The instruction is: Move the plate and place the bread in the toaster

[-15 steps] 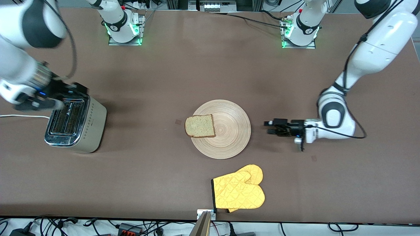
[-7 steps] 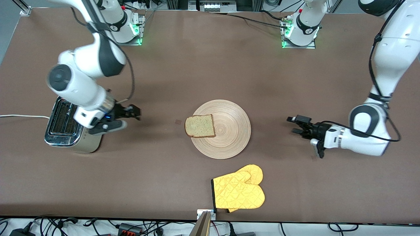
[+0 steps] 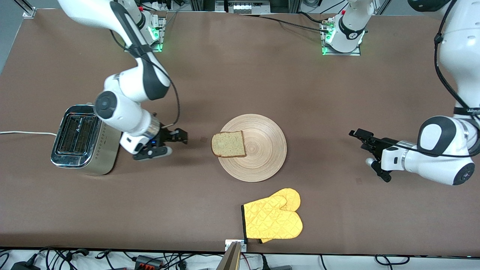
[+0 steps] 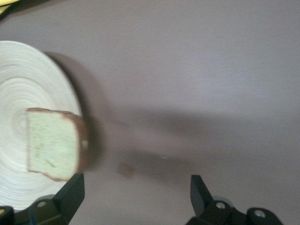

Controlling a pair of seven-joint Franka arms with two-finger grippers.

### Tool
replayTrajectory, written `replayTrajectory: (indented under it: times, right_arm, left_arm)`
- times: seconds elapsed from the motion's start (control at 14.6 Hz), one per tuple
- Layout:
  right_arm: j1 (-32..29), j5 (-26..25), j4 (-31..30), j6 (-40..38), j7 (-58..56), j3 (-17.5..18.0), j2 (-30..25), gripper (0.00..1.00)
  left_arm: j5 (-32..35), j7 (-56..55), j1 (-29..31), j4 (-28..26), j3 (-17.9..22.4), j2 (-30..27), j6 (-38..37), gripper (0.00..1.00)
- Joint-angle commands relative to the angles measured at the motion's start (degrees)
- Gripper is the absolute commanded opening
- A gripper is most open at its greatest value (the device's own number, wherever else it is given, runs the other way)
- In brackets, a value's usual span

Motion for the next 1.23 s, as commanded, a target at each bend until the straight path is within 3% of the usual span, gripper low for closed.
replayTrajectory:
  times: [0.0, 0.21, 0.55, 0.82, 0.96, 1.1, 1.16]
  right_arm:
    - [3.4, 1.6, 2.2, 3.7, 6.9, -0.2, 3.6, 1.0]
    - [6.2, 4.4, 2.6, 6.0, 10.0, -0.2, 5.9, 1.0]
    - [7.8, 13.4, 3.9, 11.0, 10.8, -0.2, 10.0, 1.0]
    - [7.7, 15.2, 4.9, 11.1, 9.9, -0.2, 12.7, 1.0]
    - [7.8, 15.4, 5.5, 11.0, 10.0, -0.2, 13.4, 1.0]
    - [7.8, 15.5, 5.5, 11.0, 10.1, 0.8, 13.4, 0.95]
    - [7.7, 15.5, 5.5, 11.0, 10.1, 1.0, 13.5, 0.87]
  left_arm:
    - [10.9, -5.4, -5.6, 0.2, 0.5, -6.2, -1.7, 1.0]
    - [17.8, -11.6, -9.8, -0.1, 0.5, -11.0, -2.7, 1.0]
    - [17.8, -19.8, -9.9, 0.6, 0.9, -18.4, -5.4, 1.0]
    - [17.0, -20.3, -9.1, 9.2, 1.4, -19.9, -12.9, 1.0]
    - [15.1, -21.3, -7.6, 9.9, 1.7, -20.1, -13.5, 1.0]
    - [10.9, -22.1, -12.2, 6.2, 8.5, -24.3, -12.8, 1.0]
    - [7.3, -22.5, -15.9, 4.1, 15.1, -26.7, -10.7, 1.0]
